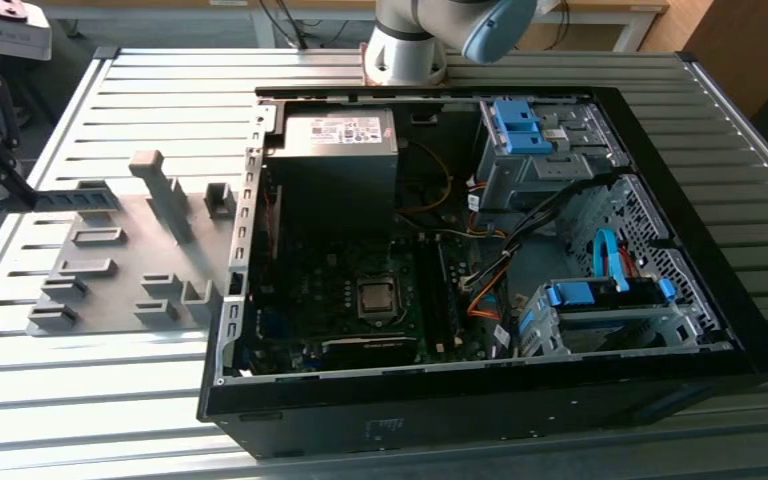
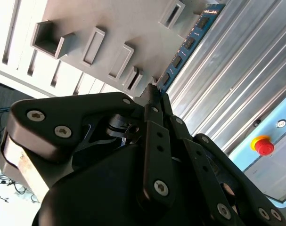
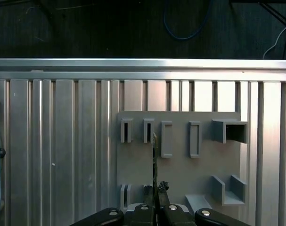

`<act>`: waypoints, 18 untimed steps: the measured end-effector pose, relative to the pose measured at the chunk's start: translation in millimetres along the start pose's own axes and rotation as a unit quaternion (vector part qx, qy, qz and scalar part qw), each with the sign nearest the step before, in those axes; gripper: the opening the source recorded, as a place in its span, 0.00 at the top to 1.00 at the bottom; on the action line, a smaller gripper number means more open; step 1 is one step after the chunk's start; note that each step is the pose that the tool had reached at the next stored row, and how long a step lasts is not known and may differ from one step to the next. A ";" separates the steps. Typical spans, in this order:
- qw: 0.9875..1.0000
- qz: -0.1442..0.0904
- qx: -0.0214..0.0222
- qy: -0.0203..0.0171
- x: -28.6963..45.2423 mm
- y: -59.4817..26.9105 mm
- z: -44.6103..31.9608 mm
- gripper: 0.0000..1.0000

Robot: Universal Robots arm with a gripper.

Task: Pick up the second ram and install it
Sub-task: 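Pick up the second ram and move it above second insertion slot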

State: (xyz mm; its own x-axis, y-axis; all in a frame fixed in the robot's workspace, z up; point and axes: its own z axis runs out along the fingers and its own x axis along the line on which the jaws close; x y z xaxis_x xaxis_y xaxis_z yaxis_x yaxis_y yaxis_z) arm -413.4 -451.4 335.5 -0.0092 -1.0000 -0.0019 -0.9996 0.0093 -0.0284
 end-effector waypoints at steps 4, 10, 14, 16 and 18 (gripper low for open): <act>1.000 0.000 0.000 0.000 0.0 -0.1 -3.7 0.86; 1.000 0.000 0.000 0.000 0.0 -0.3 -9.0 0.86; 1.000 0.000 0.000 0.000 0.0 -0.4 -12.6 0.86; 1.000 0.000 0.000 0.000 0.0 -0.4 -14.4 0.86; 1.000 0.000 0.000 0.000 0.0 -0.5 -16.1 0.86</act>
State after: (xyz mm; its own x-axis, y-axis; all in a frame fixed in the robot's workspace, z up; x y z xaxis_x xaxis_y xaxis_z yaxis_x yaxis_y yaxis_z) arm -413.4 -451.4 351.7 -0.0092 -1.0000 -0.0020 -0.9996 0.0093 -0.0285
